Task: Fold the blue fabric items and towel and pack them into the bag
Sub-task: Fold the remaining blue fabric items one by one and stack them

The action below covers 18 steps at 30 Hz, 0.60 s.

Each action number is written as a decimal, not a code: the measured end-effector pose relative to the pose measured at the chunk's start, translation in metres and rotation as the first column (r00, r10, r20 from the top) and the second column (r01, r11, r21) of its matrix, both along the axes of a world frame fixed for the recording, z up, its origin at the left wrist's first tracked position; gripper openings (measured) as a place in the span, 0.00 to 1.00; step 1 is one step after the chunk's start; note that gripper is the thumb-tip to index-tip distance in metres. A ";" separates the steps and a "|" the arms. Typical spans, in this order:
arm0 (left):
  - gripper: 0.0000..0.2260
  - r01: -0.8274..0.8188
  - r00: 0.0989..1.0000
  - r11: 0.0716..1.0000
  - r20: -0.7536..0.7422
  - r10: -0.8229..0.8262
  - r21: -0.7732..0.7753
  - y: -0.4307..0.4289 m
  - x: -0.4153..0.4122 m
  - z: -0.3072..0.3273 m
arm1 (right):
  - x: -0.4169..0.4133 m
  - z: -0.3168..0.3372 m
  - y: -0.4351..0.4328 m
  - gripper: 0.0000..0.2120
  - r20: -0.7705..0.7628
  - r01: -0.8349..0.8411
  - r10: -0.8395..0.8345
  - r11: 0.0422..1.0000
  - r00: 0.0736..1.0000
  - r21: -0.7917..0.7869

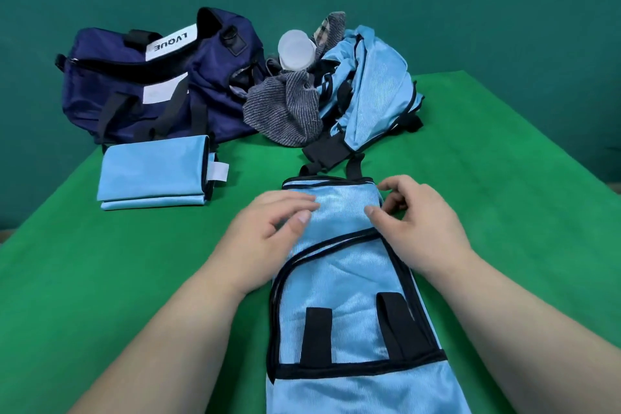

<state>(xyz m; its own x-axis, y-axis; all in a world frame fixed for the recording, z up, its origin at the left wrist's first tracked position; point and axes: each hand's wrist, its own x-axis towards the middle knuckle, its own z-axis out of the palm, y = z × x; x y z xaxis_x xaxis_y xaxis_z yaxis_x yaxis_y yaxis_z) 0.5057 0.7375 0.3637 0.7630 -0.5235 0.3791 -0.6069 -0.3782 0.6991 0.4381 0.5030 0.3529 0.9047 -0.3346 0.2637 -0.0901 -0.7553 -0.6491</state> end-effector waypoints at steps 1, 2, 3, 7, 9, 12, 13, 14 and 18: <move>0.08 -0.084 0.996 0.996 0.039 0.083 0.034 0.001 0.005 -0.002 | 0.000 0.001 0.001 0.13 -0.010 -0.011 0.010 0.999 1.000 -0.036; 0.08 -0.152 0.987 0.985 0.071 0.146 0.080 0.001 0.011 -0.003 | -0.001 0.001 0.002 0.13 -0.015 -0.023 0.022 0.997 1.000 -0.075; 0.09 -0.194 0.979 0.972 0.089 0.183 0.130 0.000 0.016 -0.004 | -0.001 0.002 0.002 0.12 -0.018 -0.032 0.030 0.994 0.999 -0.104; 0.12 -0.225 0.974 0.939 0.094 0.207 0.261 -0.003 0.033 -0.002 | -0.001 0.002 0.003 0.09 -0.021 -0.045 0.043 0.987 0.999 -0.152; 0.12 -0.212 0.977 0.939 0.089 0.194 0.271 -0.004 0.041 0.001 | -0.001 0.001 0.003 0.08 -0.014 -0.049 0.047 0.984 0.999 -0.170; 0.12 -0.207 0.978 0.939 0.061 0.198 0.275 -0.005 0.048 0.003 | 0.001 0.000 0.002 0.08 -0.027 -0.052 0.048 0.979 0.998 -0.196; 0.12 -0.216 0.976 0.939 0.054 0.209 0.268 -0.005 0.050 0.003 | 0.001 -0.001 0.002 0.09 -0.033 -0.052 0.046 0.978 0.998 -0.200; 0.12 -0.225 0.974 0.940 0.048 0.220 0.258 -0.005 0.051 0.002 | 0.001 -0.001 0.001 0.09 -0.039 -0.050 0.043 0.978 0.998 -0.202; 0.15 -0.275 0.961 0.932 0.063 0.268 0.237 -0.005 0.053 0.000 | 0.002 -0.001 0.002 0.09 -0.041 -0.044 0.036 0.979 0.998 -0.200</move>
<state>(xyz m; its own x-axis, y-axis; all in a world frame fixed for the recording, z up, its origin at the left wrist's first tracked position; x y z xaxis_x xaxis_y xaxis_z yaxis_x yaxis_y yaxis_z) 0.5588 0.7321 0.3638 0.8793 -0.3766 0.2915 -0.4762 -0.6865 0.5495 0.4399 0.5053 0.3523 0.9267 -0.2417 0.2876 -0.0784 -0.8731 -0.4811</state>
